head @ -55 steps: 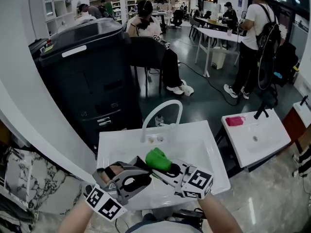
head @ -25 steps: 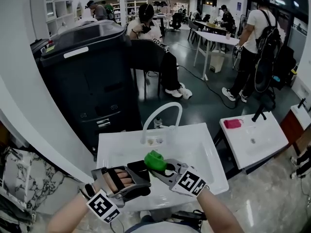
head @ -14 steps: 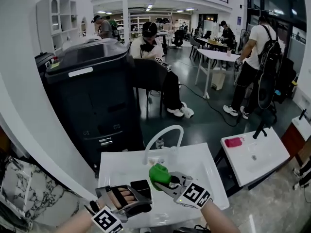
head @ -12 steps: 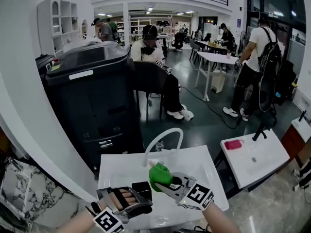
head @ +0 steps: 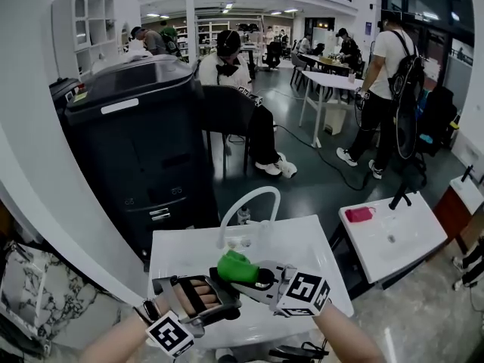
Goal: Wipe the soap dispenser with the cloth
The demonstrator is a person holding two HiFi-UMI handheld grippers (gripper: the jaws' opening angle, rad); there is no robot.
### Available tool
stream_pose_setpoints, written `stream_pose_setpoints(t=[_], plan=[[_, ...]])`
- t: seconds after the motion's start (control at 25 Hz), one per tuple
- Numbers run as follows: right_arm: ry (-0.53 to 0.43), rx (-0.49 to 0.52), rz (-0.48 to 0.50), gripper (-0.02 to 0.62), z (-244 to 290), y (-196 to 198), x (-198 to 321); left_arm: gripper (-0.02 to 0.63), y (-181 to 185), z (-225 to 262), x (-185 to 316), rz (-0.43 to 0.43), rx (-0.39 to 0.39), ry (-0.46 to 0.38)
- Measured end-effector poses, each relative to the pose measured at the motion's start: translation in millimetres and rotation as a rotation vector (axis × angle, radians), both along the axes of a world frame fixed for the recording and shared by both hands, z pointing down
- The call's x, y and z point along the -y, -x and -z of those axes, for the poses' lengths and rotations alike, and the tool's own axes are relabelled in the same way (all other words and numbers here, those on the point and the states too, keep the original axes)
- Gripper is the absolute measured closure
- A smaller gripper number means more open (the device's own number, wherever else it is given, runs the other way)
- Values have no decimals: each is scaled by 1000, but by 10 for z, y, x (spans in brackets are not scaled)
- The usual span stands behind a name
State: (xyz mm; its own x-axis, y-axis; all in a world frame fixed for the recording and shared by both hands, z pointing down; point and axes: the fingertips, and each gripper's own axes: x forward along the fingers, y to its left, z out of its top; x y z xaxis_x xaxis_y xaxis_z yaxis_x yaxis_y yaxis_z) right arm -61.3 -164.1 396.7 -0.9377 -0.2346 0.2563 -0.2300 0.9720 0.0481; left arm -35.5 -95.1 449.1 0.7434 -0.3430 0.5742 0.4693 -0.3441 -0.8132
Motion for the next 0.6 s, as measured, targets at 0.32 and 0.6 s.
stream_pose_setpoints(t=[0.32, 0.6], plan=[[61, -43, 17, 549, -214, -13, 150, 499, 54, -132, -107, -24, 70, -27], [47, -161, -40, 549, -478, 34, 405, 500, 129, -253, -162, -30, 112, -19]])
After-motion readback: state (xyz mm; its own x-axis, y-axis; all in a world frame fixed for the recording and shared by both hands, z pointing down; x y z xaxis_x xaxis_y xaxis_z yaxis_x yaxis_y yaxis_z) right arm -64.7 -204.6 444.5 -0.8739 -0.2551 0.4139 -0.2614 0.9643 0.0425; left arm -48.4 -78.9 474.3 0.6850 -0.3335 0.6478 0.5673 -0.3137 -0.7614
